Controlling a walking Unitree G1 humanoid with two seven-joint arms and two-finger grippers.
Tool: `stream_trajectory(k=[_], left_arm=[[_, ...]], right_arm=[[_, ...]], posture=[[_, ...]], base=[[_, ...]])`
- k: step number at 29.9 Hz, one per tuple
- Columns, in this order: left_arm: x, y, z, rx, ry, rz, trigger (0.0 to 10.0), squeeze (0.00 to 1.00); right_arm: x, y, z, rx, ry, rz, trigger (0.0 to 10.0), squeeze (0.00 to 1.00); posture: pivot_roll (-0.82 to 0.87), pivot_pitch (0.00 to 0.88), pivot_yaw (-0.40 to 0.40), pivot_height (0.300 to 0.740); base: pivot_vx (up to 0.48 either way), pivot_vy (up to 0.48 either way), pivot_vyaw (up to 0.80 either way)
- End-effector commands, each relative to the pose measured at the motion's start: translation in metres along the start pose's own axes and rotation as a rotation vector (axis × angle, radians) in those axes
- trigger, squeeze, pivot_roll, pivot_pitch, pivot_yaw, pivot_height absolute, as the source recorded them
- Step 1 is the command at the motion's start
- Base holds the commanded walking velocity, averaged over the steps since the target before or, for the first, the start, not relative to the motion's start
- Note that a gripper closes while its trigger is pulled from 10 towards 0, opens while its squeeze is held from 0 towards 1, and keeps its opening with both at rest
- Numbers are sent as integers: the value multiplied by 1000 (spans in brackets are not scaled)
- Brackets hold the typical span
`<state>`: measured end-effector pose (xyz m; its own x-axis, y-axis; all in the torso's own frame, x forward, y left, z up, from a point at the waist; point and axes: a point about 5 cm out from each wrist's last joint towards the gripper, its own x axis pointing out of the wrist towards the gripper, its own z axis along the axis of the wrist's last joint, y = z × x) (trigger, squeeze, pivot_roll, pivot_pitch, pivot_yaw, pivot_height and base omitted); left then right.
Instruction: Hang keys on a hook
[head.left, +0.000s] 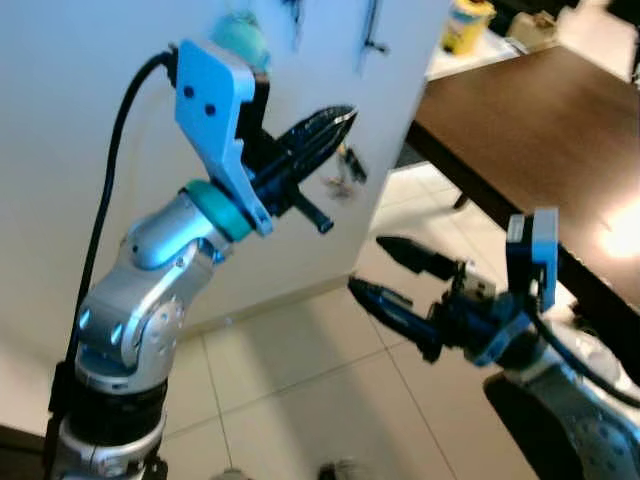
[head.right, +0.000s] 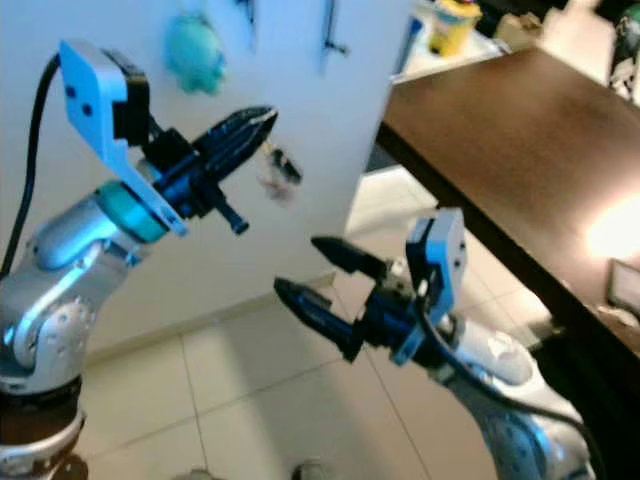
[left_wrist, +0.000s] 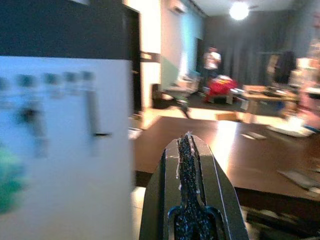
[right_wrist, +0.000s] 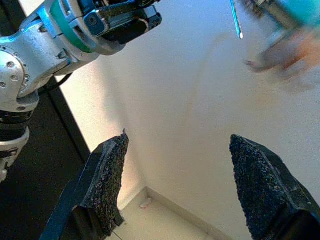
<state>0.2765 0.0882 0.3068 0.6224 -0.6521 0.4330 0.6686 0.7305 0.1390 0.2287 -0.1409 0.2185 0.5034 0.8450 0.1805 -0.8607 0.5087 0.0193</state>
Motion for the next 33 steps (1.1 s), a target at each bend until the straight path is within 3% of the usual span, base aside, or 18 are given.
stream_trajectory(k=[1,23,33], left_arm=[[0,3,1,10,-5,20,10000,0],[7,0,9,-2,-61,-2,10000,0],[-14,-8,25,-8,-123,-229,10000,0]], right_arm=[[2,2,-5,15,14,12,10000,0],[4,0,-15,18,32,0,10000,0],[1,-3,-14,4,37,-3,10000,0]], posture=[[-20,39,7,740],[-11,38,13,740],[-12,46,9,740]], base=[[469,0,0],[468,0,0],[0,0,0]])
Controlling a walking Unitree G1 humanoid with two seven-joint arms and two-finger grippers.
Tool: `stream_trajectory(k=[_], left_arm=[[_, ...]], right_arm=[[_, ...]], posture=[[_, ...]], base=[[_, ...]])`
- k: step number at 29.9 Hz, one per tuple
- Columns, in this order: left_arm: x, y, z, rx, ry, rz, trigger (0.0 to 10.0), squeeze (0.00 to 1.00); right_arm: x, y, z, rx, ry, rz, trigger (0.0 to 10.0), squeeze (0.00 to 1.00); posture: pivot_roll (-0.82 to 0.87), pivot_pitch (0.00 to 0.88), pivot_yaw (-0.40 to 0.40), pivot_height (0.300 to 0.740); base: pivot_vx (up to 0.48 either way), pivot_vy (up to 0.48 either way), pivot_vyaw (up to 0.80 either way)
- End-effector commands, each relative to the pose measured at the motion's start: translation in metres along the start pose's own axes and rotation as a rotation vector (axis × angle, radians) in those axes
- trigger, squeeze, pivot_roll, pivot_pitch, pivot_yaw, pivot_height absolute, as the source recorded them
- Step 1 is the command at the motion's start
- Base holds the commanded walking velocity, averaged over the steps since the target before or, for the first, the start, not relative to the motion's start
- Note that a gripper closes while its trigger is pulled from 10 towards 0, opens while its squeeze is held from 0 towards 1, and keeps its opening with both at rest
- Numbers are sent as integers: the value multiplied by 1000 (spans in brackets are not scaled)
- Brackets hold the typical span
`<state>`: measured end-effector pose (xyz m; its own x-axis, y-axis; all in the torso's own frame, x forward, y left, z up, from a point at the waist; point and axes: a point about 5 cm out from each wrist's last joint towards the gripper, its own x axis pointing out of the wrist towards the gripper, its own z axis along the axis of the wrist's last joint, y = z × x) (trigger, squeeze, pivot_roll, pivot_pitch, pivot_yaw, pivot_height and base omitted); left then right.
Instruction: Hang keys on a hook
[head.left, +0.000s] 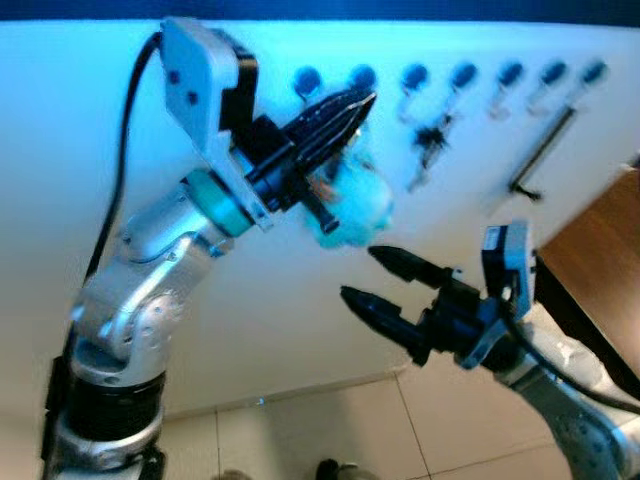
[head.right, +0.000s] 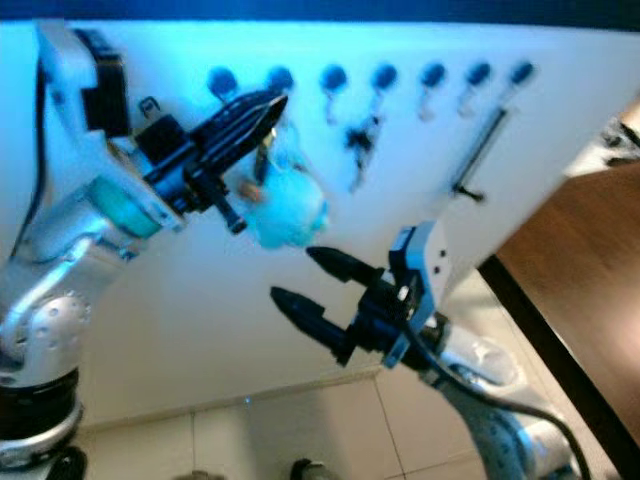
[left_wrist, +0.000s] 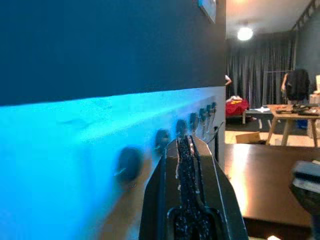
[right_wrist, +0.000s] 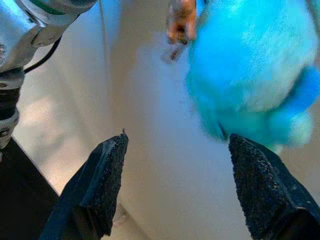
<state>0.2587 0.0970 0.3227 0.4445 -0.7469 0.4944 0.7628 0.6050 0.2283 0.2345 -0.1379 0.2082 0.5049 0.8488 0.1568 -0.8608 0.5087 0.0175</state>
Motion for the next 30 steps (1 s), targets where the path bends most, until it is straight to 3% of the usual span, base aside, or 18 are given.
stream_trajectory(k=[1,14,19,22,30], left_arm=[[-4,-5,3,-12,-15,-55,10000,0],[-8,-2,4,11,-2,-62,10000,0],[-9,-1,-1,71,63,-64,10000,0],[-8,10,-13,220,188,-8,10000,0],[-18,19,-5,232,187,-5,10000,0]], right_arm=[[-3,0,-3,6,13,-3,10000,0],[-3,0,-3,5,15,6,10000,0],[-2,0,-3,5,15,9,10000,0],[-1,0,-2,4,14,14,10000,0],[-2,1,-3,7,23,11,10000,0]], posture=[[-12,46,9,740],[-12,53,1,740],[-11,54,1,740],[-9,57,0,740],[-11,65,-2,740]], base=[[0,0,0],[0,0,0],[0,0,0],[0,0,0],[0,0,0]])
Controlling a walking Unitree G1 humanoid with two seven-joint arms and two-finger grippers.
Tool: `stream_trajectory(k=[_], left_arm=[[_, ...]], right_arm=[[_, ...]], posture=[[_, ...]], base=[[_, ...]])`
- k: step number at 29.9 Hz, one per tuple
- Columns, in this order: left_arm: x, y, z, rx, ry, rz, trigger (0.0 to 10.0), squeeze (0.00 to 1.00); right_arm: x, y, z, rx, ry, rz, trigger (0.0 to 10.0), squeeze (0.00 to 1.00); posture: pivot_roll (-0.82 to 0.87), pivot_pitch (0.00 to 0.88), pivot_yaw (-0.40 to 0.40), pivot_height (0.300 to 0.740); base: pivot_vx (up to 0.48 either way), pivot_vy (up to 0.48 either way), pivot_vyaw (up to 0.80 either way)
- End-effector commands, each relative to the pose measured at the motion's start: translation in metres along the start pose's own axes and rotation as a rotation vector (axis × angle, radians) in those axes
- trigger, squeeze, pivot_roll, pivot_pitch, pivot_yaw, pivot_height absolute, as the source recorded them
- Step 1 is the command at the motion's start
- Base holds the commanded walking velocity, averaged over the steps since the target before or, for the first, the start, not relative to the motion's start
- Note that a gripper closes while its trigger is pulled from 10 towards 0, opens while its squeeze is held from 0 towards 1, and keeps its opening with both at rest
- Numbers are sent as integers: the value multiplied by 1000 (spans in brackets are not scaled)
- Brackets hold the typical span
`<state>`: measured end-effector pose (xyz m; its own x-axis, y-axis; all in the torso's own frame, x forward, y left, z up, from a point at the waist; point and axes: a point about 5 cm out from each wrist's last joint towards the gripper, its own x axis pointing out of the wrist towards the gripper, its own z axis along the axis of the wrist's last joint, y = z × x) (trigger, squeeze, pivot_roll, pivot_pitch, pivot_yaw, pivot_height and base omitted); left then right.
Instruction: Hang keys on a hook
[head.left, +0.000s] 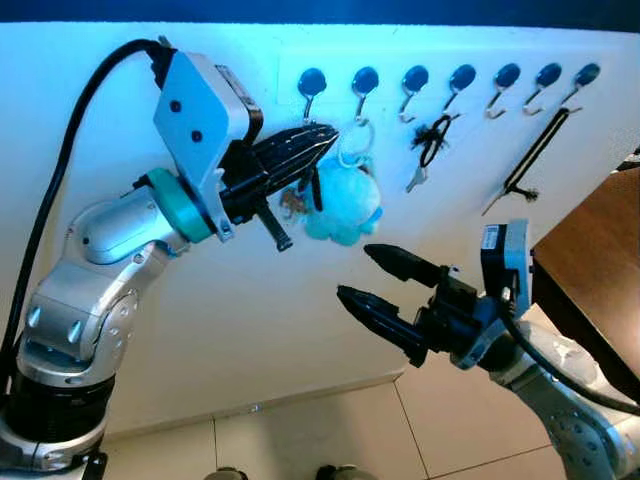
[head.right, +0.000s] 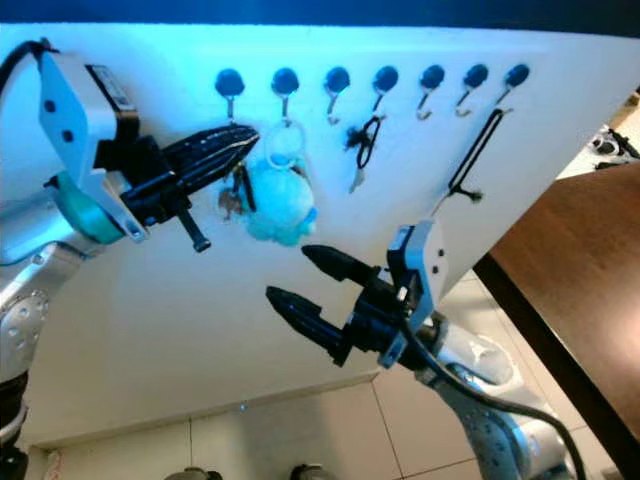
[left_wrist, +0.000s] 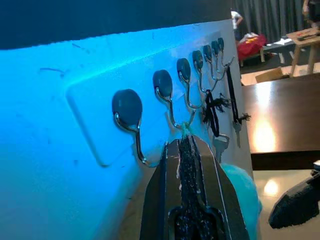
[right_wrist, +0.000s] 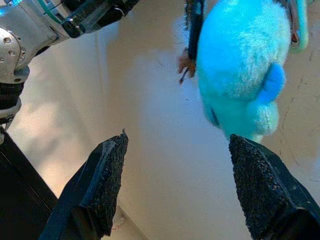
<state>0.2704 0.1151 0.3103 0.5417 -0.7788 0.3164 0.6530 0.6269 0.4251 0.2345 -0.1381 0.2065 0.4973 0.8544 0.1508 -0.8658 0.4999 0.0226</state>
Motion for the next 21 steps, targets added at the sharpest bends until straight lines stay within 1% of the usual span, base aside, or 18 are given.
stream_trajectory(k=[1,4,8,9,10,13,17,21], left_arm=[[-5,3,4,4,-19,7,10000,0],[-9,7,5,11,-14,16,10000,0],[-12,8,6,6,-23,17,10000,0],[-13,7,9,-12,-41,8,10000,0],[-13,7,9,-12,-41,8,10000,0],[-18,3,15,-64,-95,-38,10000,0],[-20,0,18,-79,-109,-64,10000,0],[-21,0,18,-76,-108,-62,10000,0]], right_arm=[[-2,1,-2,1,16,2,10000,0],[-2,1,-2,1,18,3,10000,0],[-2,1,-2,2,18,6,10000,0],[-2,1,-2,2,19,6,10000,0],[-2,1,-2,2,19,6,10000,0],[-2,1,-2,2,20,8,10000,0],[-2,1,-2,1,21,8,10000,0],[-2,0,-2,1,21,9,10000,0]], posture=[[-11,65,-2,740],[-10,68,-2,740],[-9,69,-4,740],[-10,69,-5,740],[-10,69,-5,740],[-10,70,-6,740],[-11,70,-8,740],[-10,70,-9,740]], base=[[0,0,0],[0,0,0],[0,0,0],[0,0,0],[0,0,0],[0,0,0],[0,0,0],[0,0,0]])
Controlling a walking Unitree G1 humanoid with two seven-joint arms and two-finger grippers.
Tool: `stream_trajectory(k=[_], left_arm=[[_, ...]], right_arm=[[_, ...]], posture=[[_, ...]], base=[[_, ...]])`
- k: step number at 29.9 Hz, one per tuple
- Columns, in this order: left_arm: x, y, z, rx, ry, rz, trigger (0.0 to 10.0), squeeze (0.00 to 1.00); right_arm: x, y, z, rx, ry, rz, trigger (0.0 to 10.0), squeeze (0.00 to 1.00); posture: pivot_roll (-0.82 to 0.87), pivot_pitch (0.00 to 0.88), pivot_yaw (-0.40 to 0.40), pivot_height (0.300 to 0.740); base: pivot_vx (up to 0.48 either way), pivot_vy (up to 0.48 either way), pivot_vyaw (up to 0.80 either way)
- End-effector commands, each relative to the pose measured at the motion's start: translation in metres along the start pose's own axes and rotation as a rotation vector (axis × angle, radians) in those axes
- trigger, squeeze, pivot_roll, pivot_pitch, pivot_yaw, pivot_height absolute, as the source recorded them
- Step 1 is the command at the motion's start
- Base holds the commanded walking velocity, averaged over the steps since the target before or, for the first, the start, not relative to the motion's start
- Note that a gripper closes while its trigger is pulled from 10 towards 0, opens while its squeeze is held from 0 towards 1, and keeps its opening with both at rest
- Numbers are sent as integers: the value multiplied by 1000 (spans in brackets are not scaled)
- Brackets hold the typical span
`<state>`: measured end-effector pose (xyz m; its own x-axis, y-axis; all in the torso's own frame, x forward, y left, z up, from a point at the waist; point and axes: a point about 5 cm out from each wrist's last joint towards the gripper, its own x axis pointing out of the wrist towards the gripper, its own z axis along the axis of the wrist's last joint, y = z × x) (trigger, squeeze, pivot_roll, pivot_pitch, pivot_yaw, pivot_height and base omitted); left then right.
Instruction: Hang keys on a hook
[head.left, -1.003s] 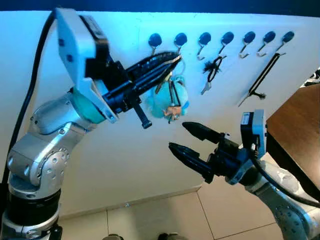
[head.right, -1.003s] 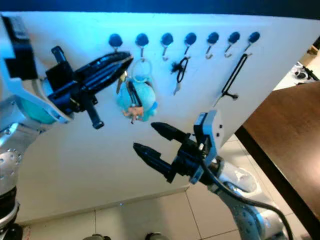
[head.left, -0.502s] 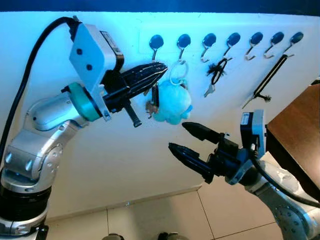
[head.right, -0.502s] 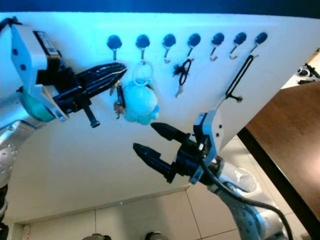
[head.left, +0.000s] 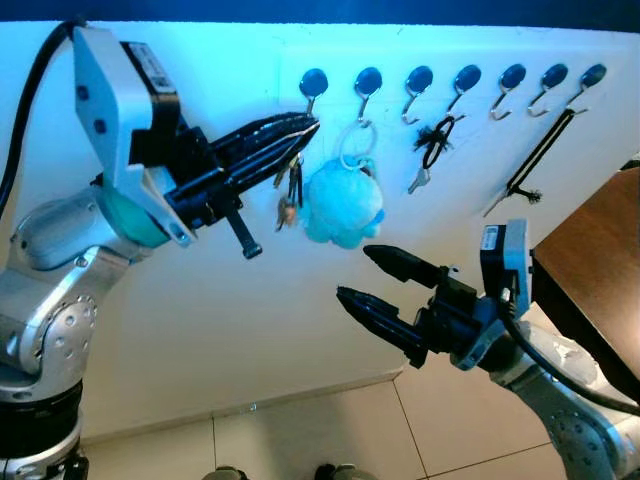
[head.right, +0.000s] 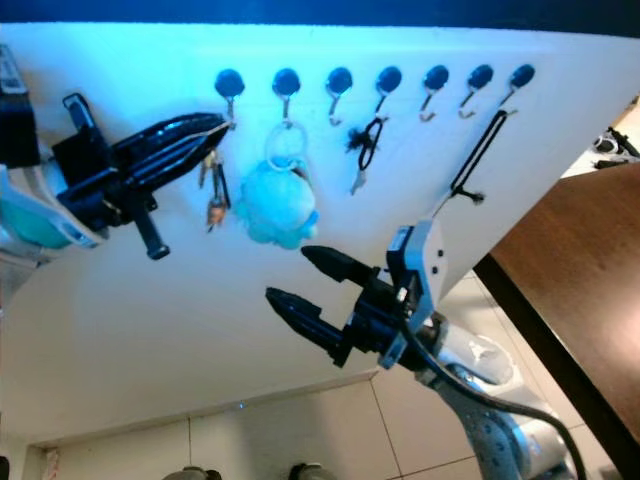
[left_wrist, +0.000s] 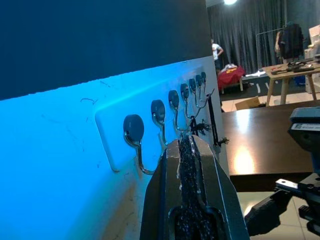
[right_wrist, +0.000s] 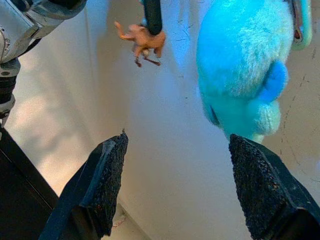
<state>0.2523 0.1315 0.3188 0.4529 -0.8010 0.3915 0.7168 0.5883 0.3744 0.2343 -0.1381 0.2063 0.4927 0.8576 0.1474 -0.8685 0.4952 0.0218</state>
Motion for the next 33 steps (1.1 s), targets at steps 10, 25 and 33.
stream_trajectory(k=[10,25,33], left_arm=[[2,13,4,45,-5,122,10000,0],[2,10,3,39,7,107,10000,0],[14,-2,-8,21,28,116,10000,0]], right_arm=[[-1,1,-1,2,17,7,10000,0],[0,2,-2,5,15,8,10000,0],[0,1,-2,5,13,8,10000,0]], posture=[[-8,72,-8,740],[-7,75,-5,740],[-2,75,-5,740]], base=[[0,0,0],[0,0,0],[0,0,0]])
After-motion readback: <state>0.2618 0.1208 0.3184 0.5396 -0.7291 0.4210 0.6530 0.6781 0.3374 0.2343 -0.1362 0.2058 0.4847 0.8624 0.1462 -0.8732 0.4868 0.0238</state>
